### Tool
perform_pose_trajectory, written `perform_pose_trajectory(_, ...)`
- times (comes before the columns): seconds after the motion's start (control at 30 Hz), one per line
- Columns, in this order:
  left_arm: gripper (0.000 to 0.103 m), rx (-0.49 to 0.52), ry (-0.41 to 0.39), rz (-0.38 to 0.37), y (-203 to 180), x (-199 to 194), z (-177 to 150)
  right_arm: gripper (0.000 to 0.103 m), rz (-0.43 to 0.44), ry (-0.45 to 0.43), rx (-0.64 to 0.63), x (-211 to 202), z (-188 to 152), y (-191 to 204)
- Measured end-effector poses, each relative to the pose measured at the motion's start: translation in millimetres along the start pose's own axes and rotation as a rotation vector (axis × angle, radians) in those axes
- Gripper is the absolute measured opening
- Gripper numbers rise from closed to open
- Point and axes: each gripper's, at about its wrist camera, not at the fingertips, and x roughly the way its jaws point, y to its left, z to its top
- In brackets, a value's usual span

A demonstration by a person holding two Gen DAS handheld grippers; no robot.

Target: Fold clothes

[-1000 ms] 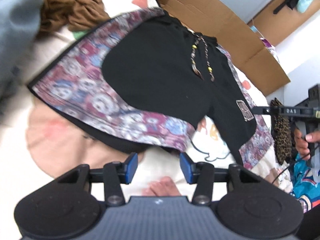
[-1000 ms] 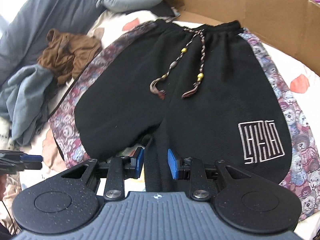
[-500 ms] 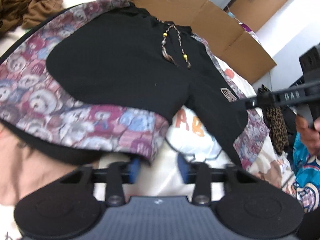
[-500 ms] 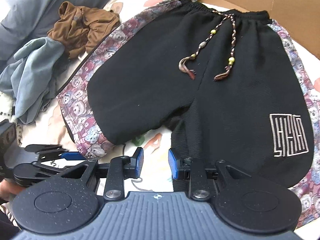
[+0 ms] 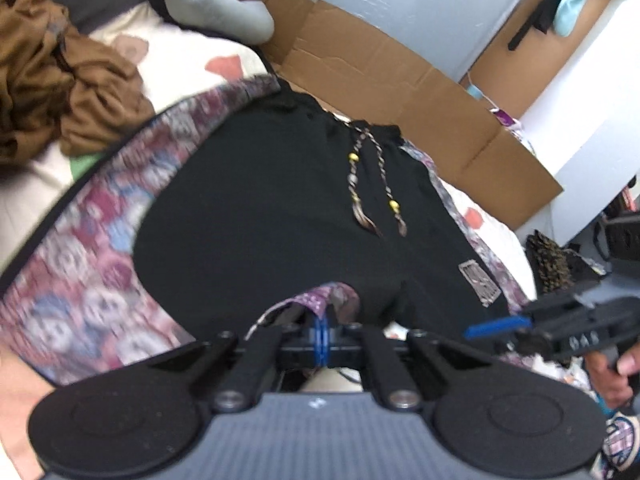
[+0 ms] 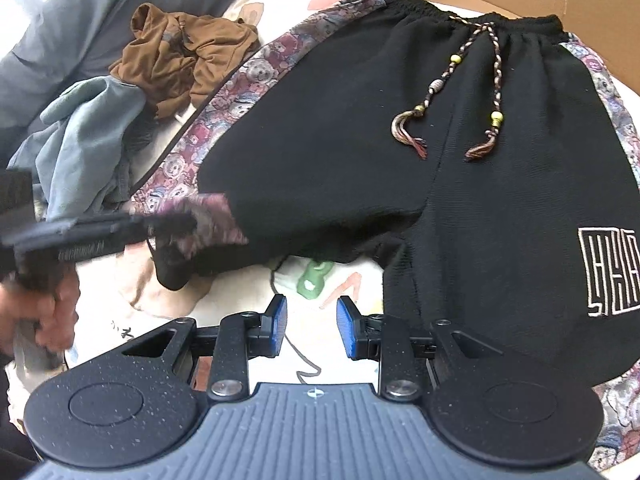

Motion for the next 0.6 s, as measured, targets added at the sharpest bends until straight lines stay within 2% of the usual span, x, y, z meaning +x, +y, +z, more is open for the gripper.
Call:
perform_pose_trajectory(0.43, 0.001, -0.009, 0.068, 0.046, 33.5, 47.7, 30.2, 0.034, 0.032, -0.022, 0.025, 3.0, 0.1, -1.7)
perform_pose_trajectory(0.6, 0.002, -0.019, 0.122, 0.082, 41.9, 72.8, 27.6, 0.034, 0.04, -0.022, 0.033, 3.3, -1.6, -2.4)
